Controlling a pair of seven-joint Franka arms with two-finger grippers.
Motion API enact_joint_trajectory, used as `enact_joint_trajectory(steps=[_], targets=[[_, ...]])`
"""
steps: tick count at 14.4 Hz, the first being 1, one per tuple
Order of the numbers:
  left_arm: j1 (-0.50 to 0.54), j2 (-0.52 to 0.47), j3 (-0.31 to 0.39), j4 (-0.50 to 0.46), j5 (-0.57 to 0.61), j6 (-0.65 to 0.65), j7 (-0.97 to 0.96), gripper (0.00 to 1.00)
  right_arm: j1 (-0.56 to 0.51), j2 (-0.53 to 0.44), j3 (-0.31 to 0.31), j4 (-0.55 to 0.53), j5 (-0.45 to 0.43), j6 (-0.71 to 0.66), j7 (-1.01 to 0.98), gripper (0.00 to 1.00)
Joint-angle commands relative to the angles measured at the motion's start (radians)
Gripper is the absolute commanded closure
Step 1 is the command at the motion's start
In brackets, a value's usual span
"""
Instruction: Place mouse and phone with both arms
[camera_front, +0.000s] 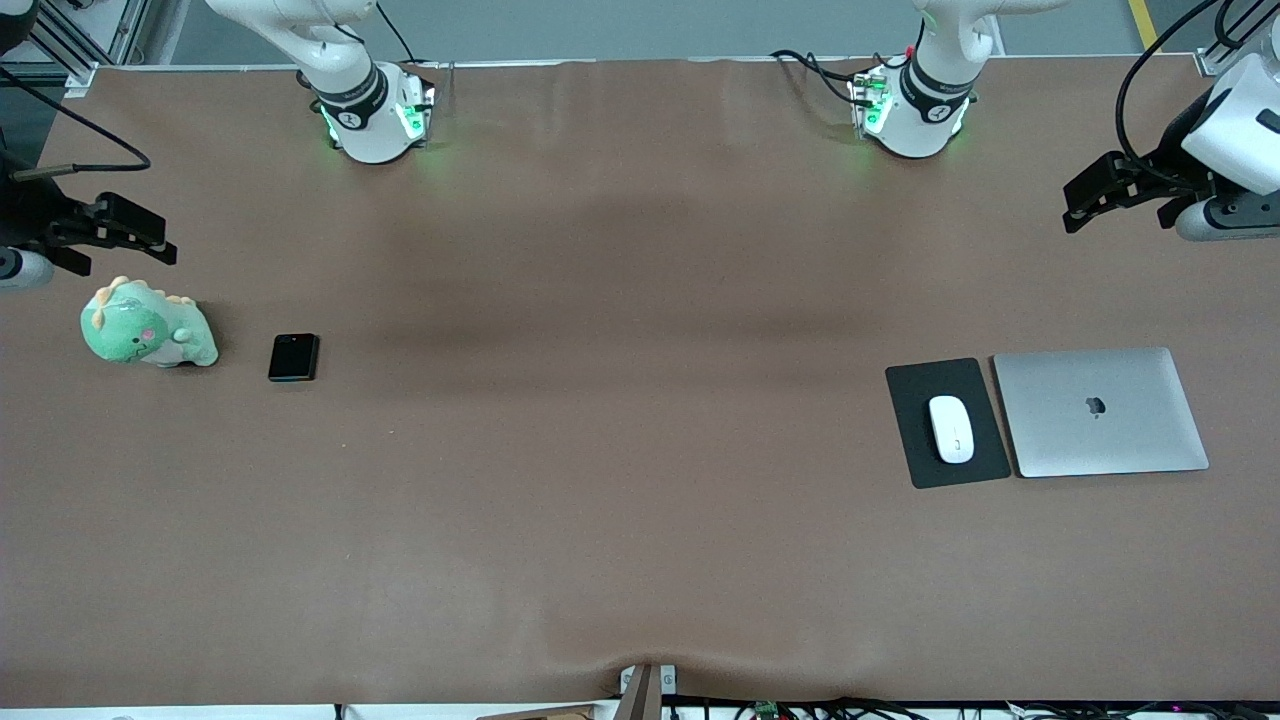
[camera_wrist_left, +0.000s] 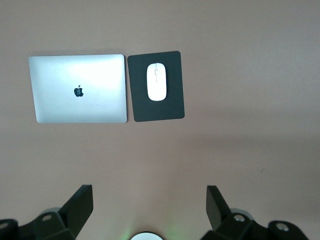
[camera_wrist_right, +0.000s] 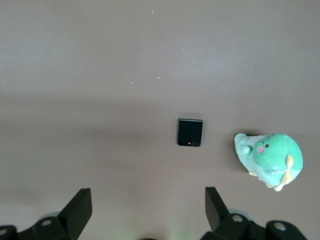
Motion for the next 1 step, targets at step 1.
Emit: enact_joint_trajectory(steps=[1], targets=[[0.001, 0.007, 0.001, 0.012, -0.006, -0.002, 0.013, 0.00, -0.012, -0.036, 0.008, -0.041, 0.005, 0.017, 0.014, 0.00]])
